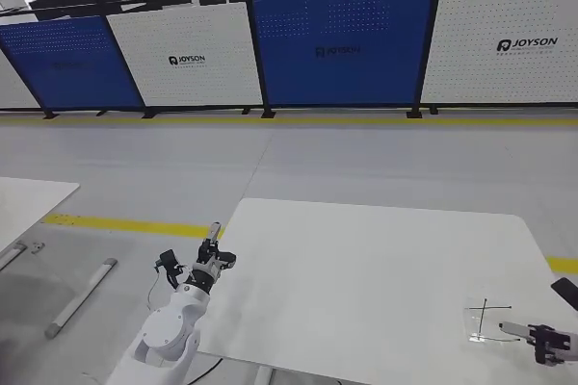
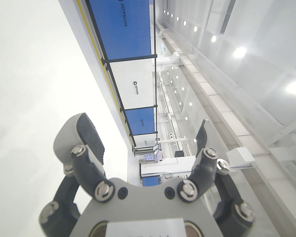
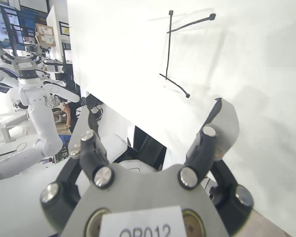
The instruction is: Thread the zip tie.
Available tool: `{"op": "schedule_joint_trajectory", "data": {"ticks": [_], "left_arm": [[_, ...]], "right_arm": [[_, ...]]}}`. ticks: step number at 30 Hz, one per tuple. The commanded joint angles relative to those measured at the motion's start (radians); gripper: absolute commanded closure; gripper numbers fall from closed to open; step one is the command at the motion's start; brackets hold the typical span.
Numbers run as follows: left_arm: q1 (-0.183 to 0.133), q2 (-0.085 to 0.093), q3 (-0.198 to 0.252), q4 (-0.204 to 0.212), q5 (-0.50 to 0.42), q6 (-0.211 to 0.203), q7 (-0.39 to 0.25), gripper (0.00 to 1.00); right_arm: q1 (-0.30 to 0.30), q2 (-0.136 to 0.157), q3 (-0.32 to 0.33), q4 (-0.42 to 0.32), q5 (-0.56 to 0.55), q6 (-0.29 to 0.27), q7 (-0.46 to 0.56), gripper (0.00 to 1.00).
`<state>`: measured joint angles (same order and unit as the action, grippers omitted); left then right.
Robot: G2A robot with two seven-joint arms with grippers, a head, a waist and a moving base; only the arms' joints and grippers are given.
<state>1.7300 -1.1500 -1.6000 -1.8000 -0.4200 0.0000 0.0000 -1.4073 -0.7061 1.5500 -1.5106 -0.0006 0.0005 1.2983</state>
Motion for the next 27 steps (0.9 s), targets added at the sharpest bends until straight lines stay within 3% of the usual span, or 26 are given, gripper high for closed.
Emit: {"op": "schedule_joint_trajectory", "data": {"ticks": [1, 8, 11, 15, 16, 17, 18, 20, 26, 27], "left_arm": [[0.000, 0.000, 0.000, 0.000, 0.000, 0.000, 0.000, 0.00], [0.000, 0.000, 0.000, 0.000, 0.000, 0.000, 0.000, 0.00], [0.000, 0.000, 0.000, 0.000, 0.000, 0.000, 0.000, 0.00], [0.000, 0.000, 0.000, 0.000, 0.000, 0.000, 0.000, 0.00], [0.000, 0.000, 0.000, 0.000, 0.000, 0.000, 0.000, 0.00], [0.000, 0.000, 0.000, 0.000, 0.000, 0.000, 0.000, 0.00], [0.000, 0.000, 0.000, 0.000, 0.000, 0.000, 0.000, 0.00], [0.000, 0.000, 0.000, 0.000, 0.000, 0.000, 0.000, 0.00], [0.000, 0.000, 0.000, 0.000, 0.000, 0.000, 0.000, 0.00], [0.000, 0.000, 0.000, 0.000, 0.000, 0.000, 0.000, 0.00]], "right_arm": [[0.004, 0.000, -0.004, 0.004, 0.000, 0.002, 0.003, 0.00], [0.004, 0.000, -0.004, 0.004, 0.000, 0.002, 0.003, 0.00], [0.018, -0.002, -0.011, 0.038, -0.009, 0.024, -0.022, 0.00], [0.052, -0.002, -0.021, 0.079, 0.004, 0.006, 0.006, 0.00], [0.057, -0.002, -0.022, 0.086, 0.004, 0.004, 0.008, 0.33], [0.060, -0.002, -0.023, 0.091, 0.004, 0.001, 0.010, 0.52], [0.064, -0.001, -0.025, 0.096, 0.001, 0.002, 0.014, 0.52], [0.070, 0.000, -0.030, 0.101, -0.012, 0.008, 0.019, 0.68], [0.098, -0.002, -0.068, 0.118, -0.041, 0.028, 0.032, 0.82], [0.103, -0.003, -0.075, 0.123, -0.044, 0.029, 0.035, 0.80]]}}
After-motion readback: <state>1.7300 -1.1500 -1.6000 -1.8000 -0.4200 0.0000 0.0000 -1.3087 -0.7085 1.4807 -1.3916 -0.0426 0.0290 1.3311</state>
